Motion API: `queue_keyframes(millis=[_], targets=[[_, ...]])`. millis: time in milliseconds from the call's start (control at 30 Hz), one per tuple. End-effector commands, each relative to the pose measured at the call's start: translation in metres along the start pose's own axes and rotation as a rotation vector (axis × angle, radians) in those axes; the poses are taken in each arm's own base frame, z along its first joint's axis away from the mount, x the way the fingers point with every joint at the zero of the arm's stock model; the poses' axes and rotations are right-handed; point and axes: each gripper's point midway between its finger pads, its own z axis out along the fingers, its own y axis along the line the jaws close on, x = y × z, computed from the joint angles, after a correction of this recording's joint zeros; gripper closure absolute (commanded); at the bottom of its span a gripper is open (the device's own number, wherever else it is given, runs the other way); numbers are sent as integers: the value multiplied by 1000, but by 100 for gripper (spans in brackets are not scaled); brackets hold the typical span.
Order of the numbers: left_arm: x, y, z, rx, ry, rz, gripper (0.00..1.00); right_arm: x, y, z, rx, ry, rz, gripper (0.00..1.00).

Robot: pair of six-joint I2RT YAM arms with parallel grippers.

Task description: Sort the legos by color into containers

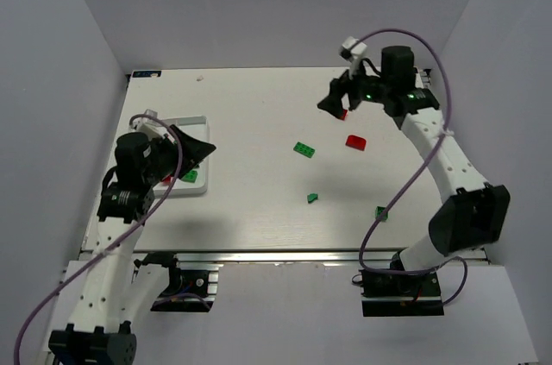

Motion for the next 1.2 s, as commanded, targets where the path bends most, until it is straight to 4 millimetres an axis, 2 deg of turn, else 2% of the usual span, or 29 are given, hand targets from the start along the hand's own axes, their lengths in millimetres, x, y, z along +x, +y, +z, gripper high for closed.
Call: queue_keyframes(millis=[0,33,67,133,200,300,367,467,500,533,567,633,733,833,900,967,1000,1067,1100,1167], targets=[[9,-10,18,38,68,55,30,77,13,-44,-32,185,102,15],[21,-13,27,20,94,80,26,83,12,-56,-19,198,101,11],[29,-10,41,-20,127,83,24,83,14,-69,0,200,68,11],[50,-14,57,-69,164,127,20,107,10,-90,54,254,117,11],[65,-7,79,-145,212,104,17,111,12,-110,96,262,104,11],[84,-10,104,-203,250,102,13,142,25,-134,106,392,55,11],[89,-13,117,-225,243,96,12,171,40,-151,85,505,63,11],[106,-20,140,-260,278,99,9,201,43,-171,113,602,43,14],[110,-22,147,-266,284,100,9,205,41,-176,130,603,51,15],[121,-26,159,-285,313,108,5,204,43,-178,135,589,57,15],[127,-22,163,-330,325,90,2,209,45,-178,136,587,71,15],[141,-22,183,-375,346,44,2,209,48,-178,152,568,104,16],[158,-12,199,-481,365,-47,2,210,50,-177,173,543,144,16],[163,-14,214,-526,349,-80,2,207,47,-176,201,511,138,15],[166,-18,230,-565,347,-105,2,207,45,-176,218,498,146,14],[167,-13,237,-630,341,-117,2,206,45,-176,225,487,155,14],[167,-21,253,-623,335,-122,2,206,45,-175,227,477,159,14],[165,-21,262,-656,316,-137,2,207,46,-175,224,471,161,14],[164,-28,273,-648,306,-146,2,207,47,-174,223,465,161,14],[167,-24,276,-699,312,-155,2,207,41,-178,256,448,163,14]])
